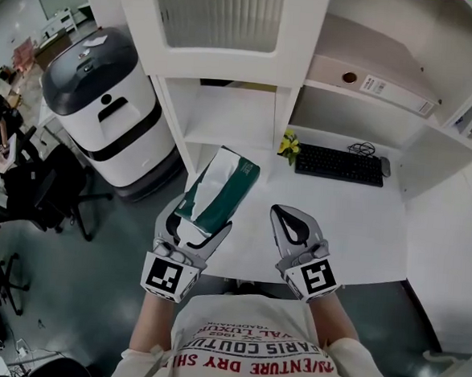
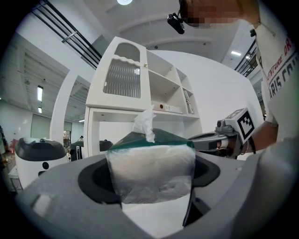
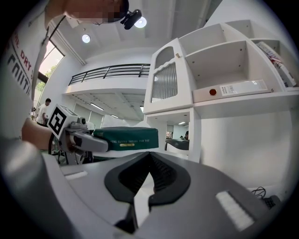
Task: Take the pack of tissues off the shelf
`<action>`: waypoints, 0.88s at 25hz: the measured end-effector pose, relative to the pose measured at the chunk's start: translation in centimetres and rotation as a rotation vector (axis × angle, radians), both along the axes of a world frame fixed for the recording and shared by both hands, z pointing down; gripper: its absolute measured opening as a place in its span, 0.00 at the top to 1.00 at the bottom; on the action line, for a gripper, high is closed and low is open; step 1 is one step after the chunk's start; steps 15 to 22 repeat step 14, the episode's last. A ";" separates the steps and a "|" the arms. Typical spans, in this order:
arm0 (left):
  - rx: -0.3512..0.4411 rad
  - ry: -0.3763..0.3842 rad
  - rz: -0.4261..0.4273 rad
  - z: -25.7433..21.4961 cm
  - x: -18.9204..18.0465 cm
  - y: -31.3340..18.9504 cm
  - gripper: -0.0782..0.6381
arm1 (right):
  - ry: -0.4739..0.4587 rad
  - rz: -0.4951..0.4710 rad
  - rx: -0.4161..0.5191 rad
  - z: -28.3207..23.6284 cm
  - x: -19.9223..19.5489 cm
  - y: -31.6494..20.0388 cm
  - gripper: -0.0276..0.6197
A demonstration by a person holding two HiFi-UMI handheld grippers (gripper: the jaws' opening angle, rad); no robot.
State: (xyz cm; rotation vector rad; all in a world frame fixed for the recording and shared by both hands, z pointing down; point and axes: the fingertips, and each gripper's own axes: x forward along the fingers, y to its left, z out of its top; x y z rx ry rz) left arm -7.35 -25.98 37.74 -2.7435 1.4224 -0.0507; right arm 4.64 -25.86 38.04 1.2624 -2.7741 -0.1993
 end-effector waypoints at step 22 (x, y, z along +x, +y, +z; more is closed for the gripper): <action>0.011 0.001 -0.023 -0.4 0.3 -1.4 0.30 | 0.007 0.003 -0.014 0.2 0.6 -1.1 0.95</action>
